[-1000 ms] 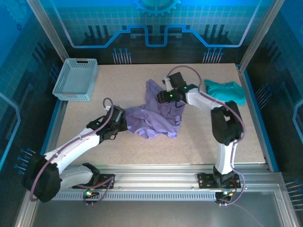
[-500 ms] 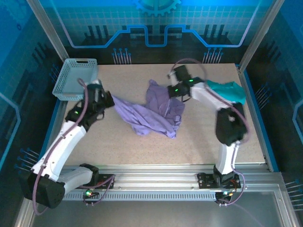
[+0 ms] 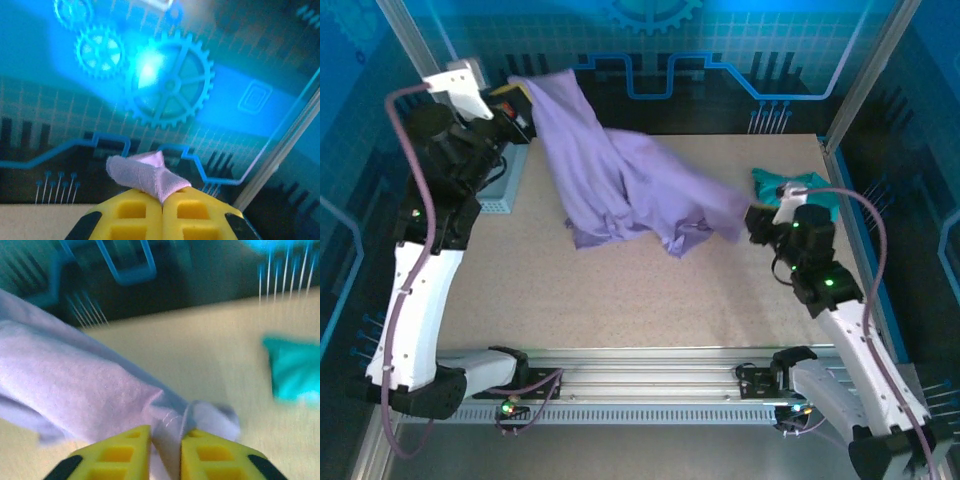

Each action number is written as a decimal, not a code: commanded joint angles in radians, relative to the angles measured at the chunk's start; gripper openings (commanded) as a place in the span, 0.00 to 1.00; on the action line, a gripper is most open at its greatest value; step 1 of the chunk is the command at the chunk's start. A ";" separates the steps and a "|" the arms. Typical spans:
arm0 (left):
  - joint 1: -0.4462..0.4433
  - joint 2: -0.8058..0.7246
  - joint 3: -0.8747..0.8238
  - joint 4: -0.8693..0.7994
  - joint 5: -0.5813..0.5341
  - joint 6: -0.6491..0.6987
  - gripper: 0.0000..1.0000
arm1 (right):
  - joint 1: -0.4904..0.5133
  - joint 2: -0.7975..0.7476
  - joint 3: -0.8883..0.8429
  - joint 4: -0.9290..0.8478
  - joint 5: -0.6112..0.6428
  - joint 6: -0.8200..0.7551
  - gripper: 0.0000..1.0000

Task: Fold the inside-out t-shirt

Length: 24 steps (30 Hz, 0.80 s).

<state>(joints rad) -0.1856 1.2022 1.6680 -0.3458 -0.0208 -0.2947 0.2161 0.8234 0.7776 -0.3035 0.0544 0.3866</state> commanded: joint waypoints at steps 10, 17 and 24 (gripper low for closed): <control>0.104 -0.157 -0.391 -0.122 0.064 0.028 0.00 | 0.042 0.277 -0.055 -0.148 -0.118 0.023 0.51; 0.125 -0.188 -0.451 -0.137 0.078 0.016 0.00 | 0.009 0.547 0.048 -0.164 -0.034 0.007 0.55; 0.129 -0.169 -0.450 -0.133 0.102 -0.004 0.00 | 0.096 0.655 0.023 -0.133 -0.177 0.069 0.51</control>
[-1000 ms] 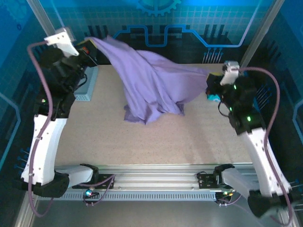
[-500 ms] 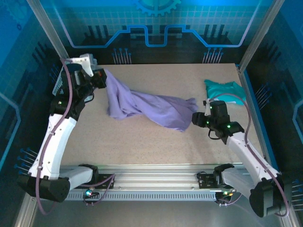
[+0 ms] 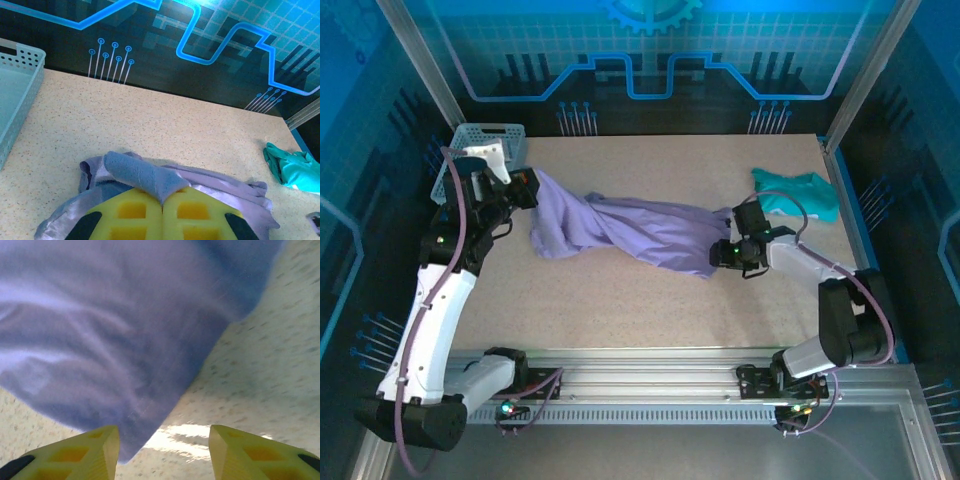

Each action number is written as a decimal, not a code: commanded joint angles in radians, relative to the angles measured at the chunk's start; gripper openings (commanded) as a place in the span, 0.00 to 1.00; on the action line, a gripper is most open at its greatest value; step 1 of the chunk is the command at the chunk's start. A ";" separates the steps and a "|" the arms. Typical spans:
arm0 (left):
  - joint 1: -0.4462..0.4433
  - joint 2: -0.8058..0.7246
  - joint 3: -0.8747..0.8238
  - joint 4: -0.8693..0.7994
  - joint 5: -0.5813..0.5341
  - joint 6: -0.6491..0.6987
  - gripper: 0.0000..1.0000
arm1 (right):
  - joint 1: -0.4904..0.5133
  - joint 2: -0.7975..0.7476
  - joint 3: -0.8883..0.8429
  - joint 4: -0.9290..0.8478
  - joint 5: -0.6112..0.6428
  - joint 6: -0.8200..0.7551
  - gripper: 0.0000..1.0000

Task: Fold the inside-out t-shirt

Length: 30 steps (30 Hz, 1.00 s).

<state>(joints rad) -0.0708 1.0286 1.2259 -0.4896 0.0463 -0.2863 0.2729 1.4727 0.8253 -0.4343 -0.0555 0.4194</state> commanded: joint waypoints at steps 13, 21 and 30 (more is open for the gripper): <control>0.024 0.022 0.004 0.019 0.037 -0.014 0.00 | 0.038 0.004 -0.072 0.257 -0.104 0.115 0.06; 0.064 -0.006 0.134 -0.013 0.043 -0.038 0.00 | -0.066 -0.408 0.121 0.005 -0.079 -0.063 0.00; 0.183 -0.030 0.297 -0.051 0.008 -0.039 0.00 | -0.115 -0.486 0.433 -0.242 -0.095 -0.177 0.00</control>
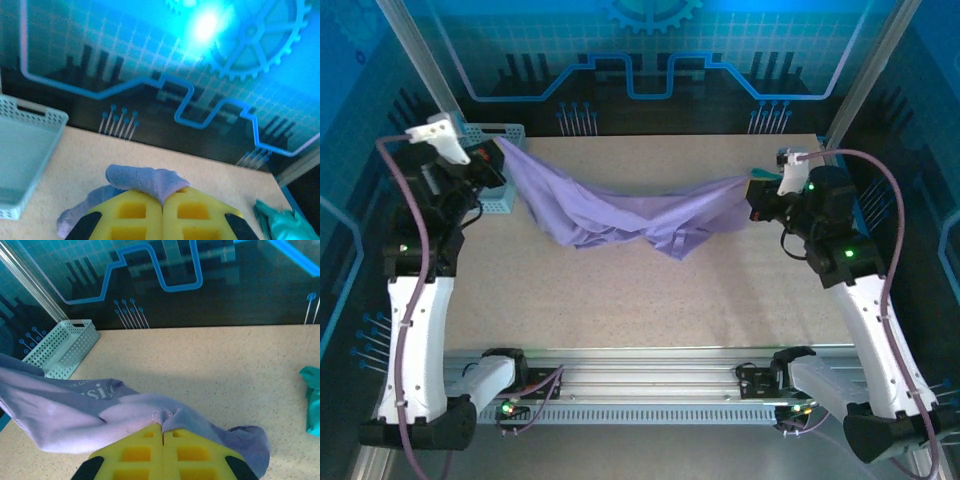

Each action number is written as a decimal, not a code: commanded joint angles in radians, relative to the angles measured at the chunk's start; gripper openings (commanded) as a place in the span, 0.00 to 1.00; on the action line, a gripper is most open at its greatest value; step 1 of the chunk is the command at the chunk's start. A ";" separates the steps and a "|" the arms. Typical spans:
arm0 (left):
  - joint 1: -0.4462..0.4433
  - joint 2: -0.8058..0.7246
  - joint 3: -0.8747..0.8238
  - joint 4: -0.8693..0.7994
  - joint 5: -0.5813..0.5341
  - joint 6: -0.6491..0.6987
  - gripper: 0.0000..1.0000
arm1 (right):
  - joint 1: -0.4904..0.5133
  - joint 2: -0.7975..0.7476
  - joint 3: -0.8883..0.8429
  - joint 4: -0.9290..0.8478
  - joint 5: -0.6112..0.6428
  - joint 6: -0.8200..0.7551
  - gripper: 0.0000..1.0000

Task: Fold the inside-out t-shirt

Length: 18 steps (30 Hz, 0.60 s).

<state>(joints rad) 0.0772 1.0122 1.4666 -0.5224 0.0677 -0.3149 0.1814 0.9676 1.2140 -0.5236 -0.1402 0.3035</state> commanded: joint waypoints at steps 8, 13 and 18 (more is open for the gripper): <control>0.055 0.015 0.021 -0.038 -0.050 0.039 0.00 | -0.037 0.164 0.105 -0.215 -0.113 -0.053 0.00; 0.053 0.136 -0.098 -0.001 -0.028 0.022 0.00 | -0.050 0.549 0.108 -0.009 -0.186 0.043 0.01; 0.050 0.257 -0.121 -0.004 0.051 -0.009 0.00 | -0.048 0.993 0.387 -0.037 -0.213 0.045 0.17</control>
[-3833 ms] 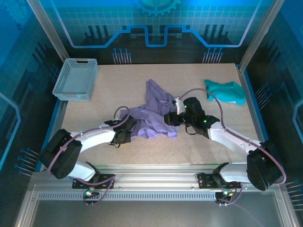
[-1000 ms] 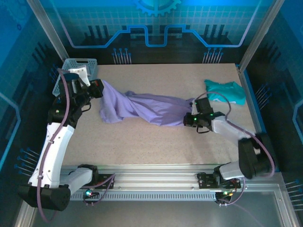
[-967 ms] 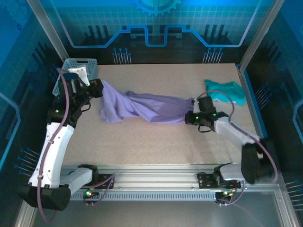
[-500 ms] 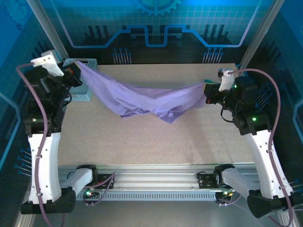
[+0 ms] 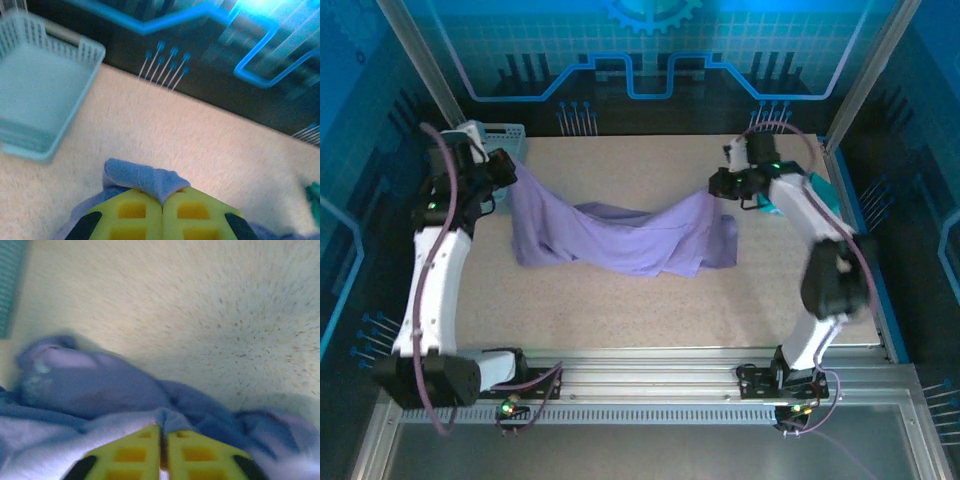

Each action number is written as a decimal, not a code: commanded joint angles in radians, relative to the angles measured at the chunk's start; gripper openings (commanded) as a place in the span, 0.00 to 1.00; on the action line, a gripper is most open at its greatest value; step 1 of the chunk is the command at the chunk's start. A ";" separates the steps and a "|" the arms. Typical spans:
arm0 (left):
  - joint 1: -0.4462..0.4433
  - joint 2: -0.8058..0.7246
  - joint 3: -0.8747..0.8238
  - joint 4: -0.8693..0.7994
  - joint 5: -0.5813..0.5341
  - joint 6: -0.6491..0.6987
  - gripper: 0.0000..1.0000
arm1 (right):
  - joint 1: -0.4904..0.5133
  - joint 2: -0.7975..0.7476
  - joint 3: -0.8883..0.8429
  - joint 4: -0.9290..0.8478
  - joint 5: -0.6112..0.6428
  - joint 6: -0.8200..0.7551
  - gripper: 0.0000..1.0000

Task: Fold the inside-out t-shirt

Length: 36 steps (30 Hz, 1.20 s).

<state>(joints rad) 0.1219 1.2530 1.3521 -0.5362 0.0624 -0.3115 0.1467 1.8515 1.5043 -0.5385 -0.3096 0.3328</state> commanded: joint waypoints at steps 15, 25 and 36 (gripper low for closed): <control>-0.002 0.028 -0.044 0.046 0.086 -0.011 0.00 | 0.121 -0.003 -0.264 0.053 0.081 -0.022 0.38; -0.002 0.037 -0.045 0.052 0.100 -0.015 0.00 | 0.119 0.069 -0.217 0.030 0.132 -0.033 0.38; -0.002 0.036 -0.046 0.052 0.108 -0.017 0.00 | 0.083 0.100 -0.193 0.043 0.148 -0.046 0.43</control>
<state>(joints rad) 0.1215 1.3022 1.3132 -0.5106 0.1478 -0.3149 0.2474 1.9221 1.2751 -0.4995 -0.1574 0.3042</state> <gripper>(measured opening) 0.053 0.423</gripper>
